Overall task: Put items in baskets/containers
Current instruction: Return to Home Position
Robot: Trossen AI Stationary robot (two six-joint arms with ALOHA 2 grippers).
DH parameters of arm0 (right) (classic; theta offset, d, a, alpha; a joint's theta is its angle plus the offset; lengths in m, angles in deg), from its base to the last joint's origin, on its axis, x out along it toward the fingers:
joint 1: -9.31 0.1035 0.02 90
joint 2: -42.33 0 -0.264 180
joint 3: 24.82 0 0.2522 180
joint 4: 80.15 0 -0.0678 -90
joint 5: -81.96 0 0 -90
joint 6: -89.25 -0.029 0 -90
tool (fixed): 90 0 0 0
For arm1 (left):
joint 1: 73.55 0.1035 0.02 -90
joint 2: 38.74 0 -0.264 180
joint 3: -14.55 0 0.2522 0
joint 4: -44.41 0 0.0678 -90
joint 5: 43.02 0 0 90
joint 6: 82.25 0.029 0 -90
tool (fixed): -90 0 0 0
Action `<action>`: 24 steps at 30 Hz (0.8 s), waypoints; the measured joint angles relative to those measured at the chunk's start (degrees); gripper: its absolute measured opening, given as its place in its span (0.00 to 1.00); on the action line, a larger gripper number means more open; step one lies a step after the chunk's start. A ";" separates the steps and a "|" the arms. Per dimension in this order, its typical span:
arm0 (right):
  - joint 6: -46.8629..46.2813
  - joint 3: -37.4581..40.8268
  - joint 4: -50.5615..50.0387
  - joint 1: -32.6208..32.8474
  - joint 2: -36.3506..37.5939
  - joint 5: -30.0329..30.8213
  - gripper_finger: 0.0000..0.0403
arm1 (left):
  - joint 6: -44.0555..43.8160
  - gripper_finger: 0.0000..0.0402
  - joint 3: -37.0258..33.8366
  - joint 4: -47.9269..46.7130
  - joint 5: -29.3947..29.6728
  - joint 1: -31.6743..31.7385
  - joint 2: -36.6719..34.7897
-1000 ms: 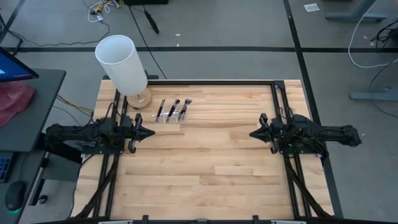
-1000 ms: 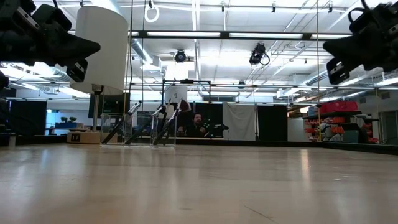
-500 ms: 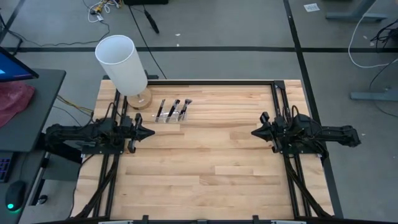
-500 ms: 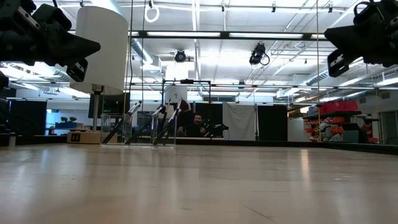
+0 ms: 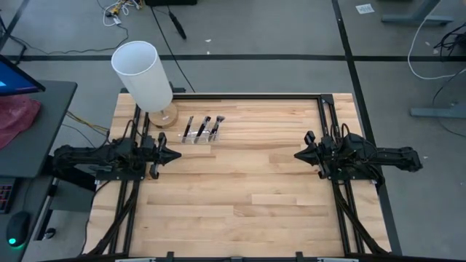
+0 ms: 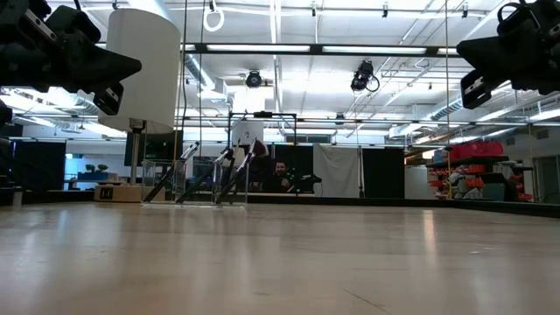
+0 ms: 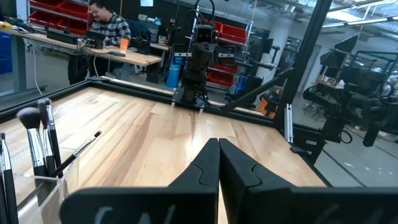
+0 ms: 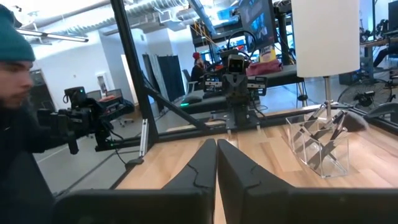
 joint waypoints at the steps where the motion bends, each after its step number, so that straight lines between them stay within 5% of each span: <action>1: 0.00 0.00 0.00 0.00 0.00 0.00 0.04 | 0.00 0.01 0.00 -0.02 0.00 0.00 0.00; 24: 0.00 0.00 0.01 0.00 0.02 0.01 0.04 | 0.01 0.01 0.00 -0.02 -0.01 1.33 0.33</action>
